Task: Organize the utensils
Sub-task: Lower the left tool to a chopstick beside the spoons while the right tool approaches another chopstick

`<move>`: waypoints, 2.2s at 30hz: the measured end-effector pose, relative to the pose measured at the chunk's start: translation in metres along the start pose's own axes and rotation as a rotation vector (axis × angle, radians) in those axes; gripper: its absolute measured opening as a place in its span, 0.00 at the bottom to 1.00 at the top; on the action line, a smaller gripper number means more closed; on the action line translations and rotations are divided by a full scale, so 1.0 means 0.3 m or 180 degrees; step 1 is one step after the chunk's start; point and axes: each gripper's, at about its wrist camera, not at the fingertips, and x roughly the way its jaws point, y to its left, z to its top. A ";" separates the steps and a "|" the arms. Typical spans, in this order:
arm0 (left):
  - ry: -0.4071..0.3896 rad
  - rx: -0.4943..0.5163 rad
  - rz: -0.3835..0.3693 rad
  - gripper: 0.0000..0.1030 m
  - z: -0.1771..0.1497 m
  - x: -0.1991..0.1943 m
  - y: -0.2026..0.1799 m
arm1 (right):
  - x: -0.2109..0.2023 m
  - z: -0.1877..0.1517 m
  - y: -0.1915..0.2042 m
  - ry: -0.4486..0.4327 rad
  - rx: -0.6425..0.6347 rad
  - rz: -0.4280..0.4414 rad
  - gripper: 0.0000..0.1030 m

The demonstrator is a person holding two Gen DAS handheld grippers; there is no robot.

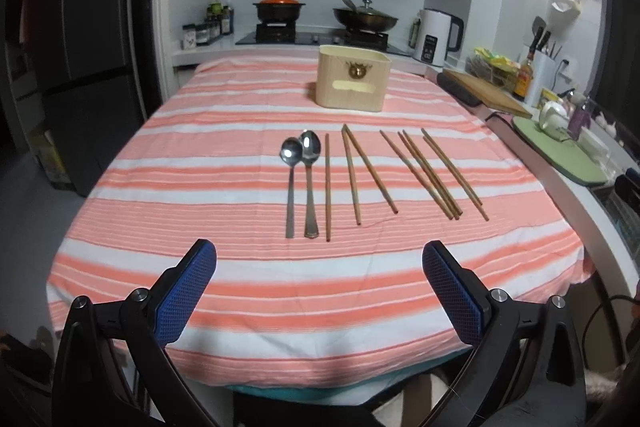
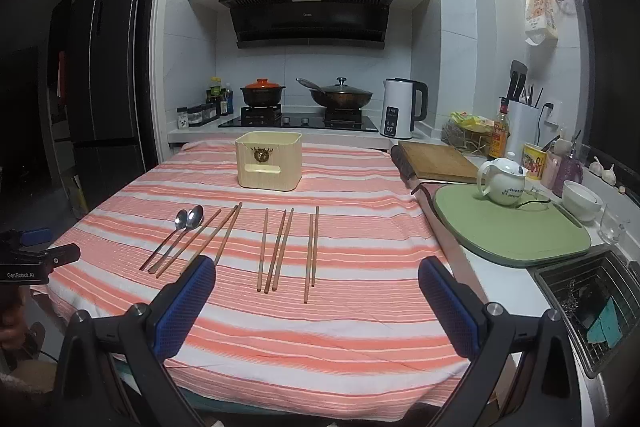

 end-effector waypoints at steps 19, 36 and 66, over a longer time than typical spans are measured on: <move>0.0707 0.0198 -0.0321 0.52 -0.065 0.417 -0.070 | 0.366 -0.109 -0.033 0.0666 -0.0024 0.0090 1.00; 0.0666 0.0267 0.0041 0.37 -0.041 0.502 -0.078 | 0.629 -0.176 -0.097 0.1090 -0.0029 0.0585 0.66; 0.0656 0.0311 0.0031 0.34 0.002 0.557 -0.076 | 0.804 -0.159 -0.036 0.1505 -0.0305 0.0774 0.13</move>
